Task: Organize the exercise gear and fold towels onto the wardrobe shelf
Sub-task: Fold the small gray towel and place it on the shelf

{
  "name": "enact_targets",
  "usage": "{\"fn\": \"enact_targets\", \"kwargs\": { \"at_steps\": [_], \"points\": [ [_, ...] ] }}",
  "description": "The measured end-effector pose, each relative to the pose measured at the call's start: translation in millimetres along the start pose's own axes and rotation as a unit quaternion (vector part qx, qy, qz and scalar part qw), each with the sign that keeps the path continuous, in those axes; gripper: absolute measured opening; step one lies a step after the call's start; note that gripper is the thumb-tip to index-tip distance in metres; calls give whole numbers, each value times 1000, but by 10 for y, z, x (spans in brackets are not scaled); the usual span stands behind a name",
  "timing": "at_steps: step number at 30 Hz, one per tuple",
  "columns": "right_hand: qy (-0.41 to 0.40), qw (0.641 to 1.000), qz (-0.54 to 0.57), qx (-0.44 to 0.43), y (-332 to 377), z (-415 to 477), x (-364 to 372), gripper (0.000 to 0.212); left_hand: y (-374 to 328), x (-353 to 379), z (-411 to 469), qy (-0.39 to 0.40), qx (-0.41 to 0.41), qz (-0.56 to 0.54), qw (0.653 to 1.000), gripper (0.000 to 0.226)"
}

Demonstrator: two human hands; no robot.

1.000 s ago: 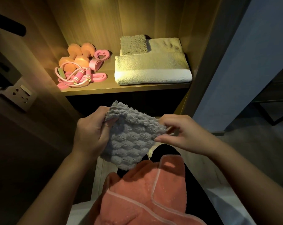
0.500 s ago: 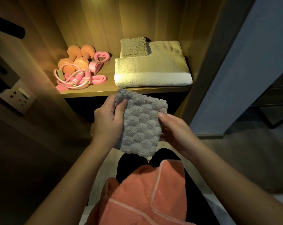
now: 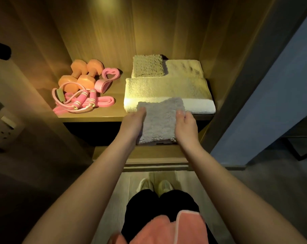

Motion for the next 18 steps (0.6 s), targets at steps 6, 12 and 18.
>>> {"fn": "enact_targets", "kwargs": {
  "at_steps": [6,12,18],
  "points": [
    [43,995,-80,-35,-59,910,294,31,-532,15,573,-152,156,105,970,23],
    [100,989,-15,104,-295,1806,637,23,-1097,58,1426,-119,99,43,987,31],
    [75,996,33,38,-368,2574,856,12,-1597,175,2087,-43,145,-21,988,12]
  ]
}}
Point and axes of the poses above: each hand's wrist, its own z-axis towards the middle knuckle, its own x-axis out of the palm, y = z × x, the point moved 6 cm from there along z, towards the middle knuckle, and after that the axes turned 15 degrees about -x, right-handed, at the moved point
